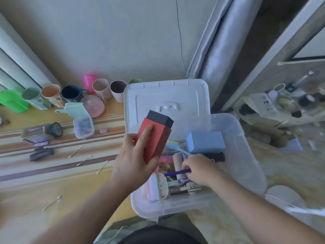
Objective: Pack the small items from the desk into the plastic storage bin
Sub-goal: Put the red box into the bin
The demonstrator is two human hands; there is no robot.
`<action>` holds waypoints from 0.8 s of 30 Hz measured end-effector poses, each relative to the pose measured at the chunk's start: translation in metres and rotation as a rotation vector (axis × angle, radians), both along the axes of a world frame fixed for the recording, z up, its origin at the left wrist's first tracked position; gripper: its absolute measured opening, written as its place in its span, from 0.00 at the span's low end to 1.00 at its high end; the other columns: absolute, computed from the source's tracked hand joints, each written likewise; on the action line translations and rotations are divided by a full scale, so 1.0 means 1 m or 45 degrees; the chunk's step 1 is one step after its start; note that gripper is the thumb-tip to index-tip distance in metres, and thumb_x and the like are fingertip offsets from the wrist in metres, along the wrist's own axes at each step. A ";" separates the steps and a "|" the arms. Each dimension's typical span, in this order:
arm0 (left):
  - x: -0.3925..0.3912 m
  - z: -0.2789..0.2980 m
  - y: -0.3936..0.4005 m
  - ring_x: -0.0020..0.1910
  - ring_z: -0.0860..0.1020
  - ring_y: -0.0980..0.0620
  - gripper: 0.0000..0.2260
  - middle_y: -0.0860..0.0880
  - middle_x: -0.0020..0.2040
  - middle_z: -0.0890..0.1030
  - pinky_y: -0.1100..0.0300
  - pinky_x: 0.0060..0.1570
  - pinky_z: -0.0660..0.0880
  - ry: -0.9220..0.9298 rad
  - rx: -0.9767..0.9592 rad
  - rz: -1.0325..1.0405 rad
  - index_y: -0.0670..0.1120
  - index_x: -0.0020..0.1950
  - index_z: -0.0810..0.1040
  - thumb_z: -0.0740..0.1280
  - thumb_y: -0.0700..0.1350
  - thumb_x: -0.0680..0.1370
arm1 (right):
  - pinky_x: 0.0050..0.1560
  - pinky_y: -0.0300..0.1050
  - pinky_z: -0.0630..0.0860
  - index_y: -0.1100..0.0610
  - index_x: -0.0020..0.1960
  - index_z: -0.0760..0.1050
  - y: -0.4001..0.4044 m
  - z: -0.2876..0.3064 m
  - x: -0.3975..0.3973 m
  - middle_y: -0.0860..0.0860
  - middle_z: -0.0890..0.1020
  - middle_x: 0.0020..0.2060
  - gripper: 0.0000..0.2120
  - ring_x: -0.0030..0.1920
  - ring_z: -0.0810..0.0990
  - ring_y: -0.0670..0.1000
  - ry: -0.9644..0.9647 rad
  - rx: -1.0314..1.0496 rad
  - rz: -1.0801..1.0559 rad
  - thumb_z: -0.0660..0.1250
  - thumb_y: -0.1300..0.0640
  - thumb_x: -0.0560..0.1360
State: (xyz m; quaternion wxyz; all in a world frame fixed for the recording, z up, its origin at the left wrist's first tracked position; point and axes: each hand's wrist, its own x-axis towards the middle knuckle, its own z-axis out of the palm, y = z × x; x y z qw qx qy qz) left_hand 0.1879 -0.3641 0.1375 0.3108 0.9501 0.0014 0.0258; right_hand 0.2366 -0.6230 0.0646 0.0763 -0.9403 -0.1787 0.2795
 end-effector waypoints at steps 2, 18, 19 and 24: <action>-0.002 -0.006 -0.013 0.51 0.76 0.46 0.39 0.51 0.61 0.66 0.51 0.40 0.78 0.043 0.043 -0.017 0.65 0.81 0.52 0.66 0.61 0.72 | 0.41 0.51 0.81 0.49 0.49 0.80 0.009 -0.016 -0.013 0.47 0.82 0.44 0.05 0.43 0.81 0.54 0.173 -0.038 0.132 0.73 0.57 0.75; 0.007 -0.058 -0.045 0.64 0.69 0.43 0.49 0.52 0.70 0.66 0.51 0.63 0.71 0.423 0.108 -0.195 0.67 0.80 0.43 0.69 0.46 0.69 | 0.41 0.44 0.72 0.39 0.61 0.70 -0.051 0.024 0.030 0.40 0.73 0.54 0.23 0.52 0.73 0.48 -0.140 0.364 -0.286 0.72 0.46 0.68; 0.009 -0.060 -0.046 0.65 0.68 0.43 0.50 0.53 0.70 0.66 0.51 0.64 0.70 0.430 0.132 -0.249 0.66 0.81 0.42 0.68 0.44 0.69 | 0.46 0.45 0.72 0.37 0.68 0.65 -0.047 0.026 0.028 0.41 0.70 0.61 0.31 0.57 0.70 0.49 -0.123 0.398 -0.148 0.72 0.44 0.67; 0.010 -0.069 -0.057 0.70 0.63 0.47 0.53 0.54 0.73 0.66 0.53 0.67 0.68 0.472 0.115 -0.484 0.69 0.78 0.34 0.69 0.43 0.69 | 0.58 0.56 0.74 0.46 0.77 0.64 -0.021 0.016 0.009 0.45 0.72 0.67 0.42 0.63 0.69 0.56 -0.230 0.125 0.292 0.72 0.35 0.68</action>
